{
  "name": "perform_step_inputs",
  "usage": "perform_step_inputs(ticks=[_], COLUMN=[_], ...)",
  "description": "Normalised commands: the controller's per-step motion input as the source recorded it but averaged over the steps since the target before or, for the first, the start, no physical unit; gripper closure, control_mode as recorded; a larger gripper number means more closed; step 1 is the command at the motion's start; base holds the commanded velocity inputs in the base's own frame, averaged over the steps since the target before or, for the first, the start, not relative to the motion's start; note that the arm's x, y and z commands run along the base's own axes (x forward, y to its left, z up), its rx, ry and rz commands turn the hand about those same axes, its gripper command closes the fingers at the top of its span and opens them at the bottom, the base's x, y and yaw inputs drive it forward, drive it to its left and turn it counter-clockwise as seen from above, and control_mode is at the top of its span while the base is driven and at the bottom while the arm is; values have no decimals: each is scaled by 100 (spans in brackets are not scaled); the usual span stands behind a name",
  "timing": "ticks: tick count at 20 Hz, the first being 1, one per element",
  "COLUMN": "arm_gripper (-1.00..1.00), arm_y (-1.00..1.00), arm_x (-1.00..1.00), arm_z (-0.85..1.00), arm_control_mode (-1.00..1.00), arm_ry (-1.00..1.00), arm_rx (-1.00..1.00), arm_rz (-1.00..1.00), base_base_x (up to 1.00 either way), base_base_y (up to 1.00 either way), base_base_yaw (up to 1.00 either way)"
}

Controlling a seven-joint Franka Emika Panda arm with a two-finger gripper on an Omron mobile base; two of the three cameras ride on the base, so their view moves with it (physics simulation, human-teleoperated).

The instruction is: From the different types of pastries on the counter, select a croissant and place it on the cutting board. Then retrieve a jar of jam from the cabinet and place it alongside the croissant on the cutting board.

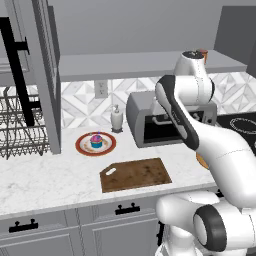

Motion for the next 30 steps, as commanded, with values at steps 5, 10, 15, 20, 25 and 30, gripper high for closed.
perform_step_inputs(ticks=[5,10,15,20,25,30], arm_gripper=[-100,-100,-100,-100,-100,-100], arm_y=[3,-56,-91,-47,-94,-100], arm_x=[-17,-47,6,35,4,0], arm_z=[-16,-92,-100,-65,-22,0], arm_control_mode=[-100,-100,-100,-100,-100,-100], arm_ry=[3,22,34,9,7,3], arm_rx=[0,0,1,-1,0,5], arm_rz=[1,-6,-15,-1,-7,-11], base_base_x=[0,0,0,0,0,0], base_base_y=[0,0,0,0,0,0], base_base_yaw=[0,0,0,0,0,0])
